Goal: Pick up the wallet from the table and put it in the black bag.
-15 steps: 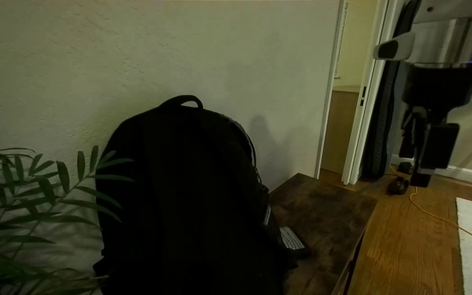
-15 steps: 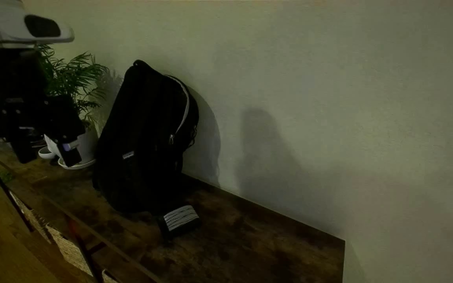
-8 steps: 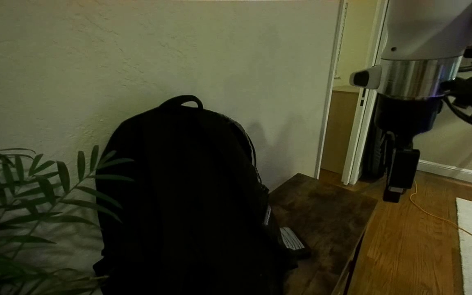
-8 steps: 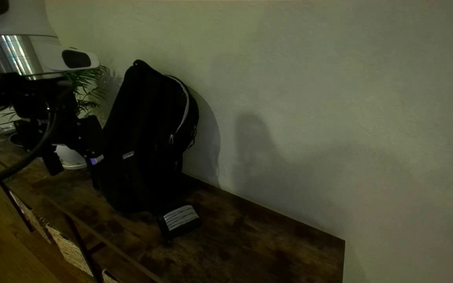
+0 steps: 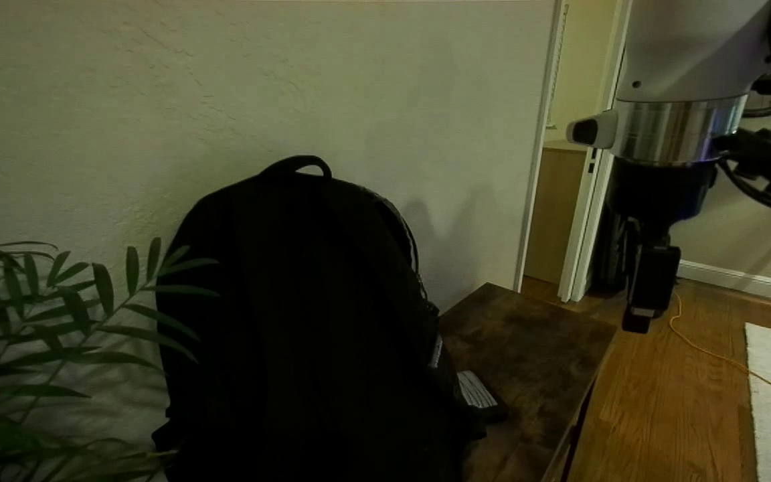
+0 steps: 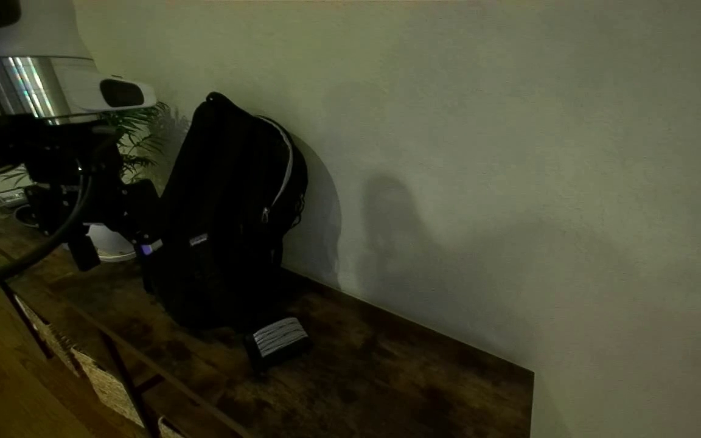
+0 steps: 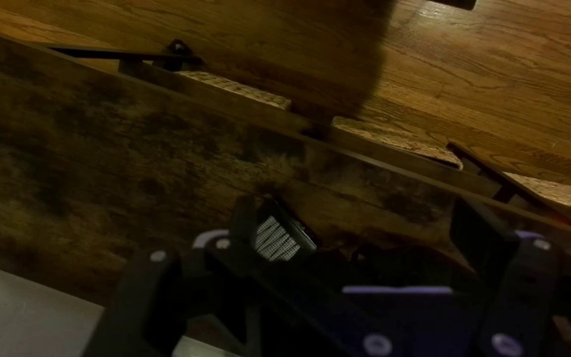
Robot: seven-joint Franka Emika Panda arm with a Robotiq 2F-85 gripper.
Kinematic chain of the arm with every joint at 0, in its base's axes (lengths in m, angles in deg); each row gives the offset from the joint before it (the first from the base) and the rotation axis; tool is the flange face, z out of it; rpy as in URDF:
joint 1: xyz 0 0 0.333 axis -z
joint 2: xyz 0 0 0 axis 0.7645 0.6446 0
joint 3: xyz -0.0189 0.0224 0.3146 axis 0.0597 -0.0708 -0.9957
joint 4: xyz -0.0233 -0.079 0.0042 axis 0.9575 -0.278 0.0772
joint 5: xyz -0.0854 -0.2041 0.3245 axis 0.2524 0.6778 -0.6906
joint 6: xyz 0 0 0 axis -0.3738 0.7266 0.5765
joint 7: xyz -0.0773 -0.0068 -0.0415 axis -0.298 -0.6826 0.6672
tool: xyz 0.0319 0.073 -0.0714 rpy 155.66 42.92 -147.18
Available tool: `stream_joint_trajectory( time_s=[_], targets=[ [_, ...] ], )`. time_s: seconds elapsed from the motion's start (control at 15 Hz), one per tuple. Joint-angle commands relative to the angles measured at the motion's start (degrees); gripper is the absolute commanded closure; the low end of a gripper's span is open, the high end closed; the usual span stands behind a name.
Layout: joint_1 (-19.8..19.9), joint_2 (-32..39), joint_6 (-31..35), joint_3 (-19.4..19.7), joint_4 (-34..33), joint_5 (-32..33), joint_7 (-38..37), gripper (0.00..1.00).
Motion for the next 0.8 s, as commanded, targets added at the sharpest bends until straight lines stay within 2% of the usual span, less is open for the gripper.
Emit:
stream_joint_trajectory(
  time_s=[0.0, 0.27, 0.47, 0.73],
  targets=[
    [0.51, 4.44, 4.62, -0.03, -0.93, 2.62, -4.85, 0.0],
    [1.52, 13.47, 10.81, 1.46, -4.37, 7.48, -12.82, 0.0],
    [0.22, 19.09, 13.41, 4.51, -7.34, 11.17, -17.71, 0.0],
    [-1.67, 24.48, 15.05, 8.31, -10.63, 11.09, -20.05, 0.0]
  ],
)
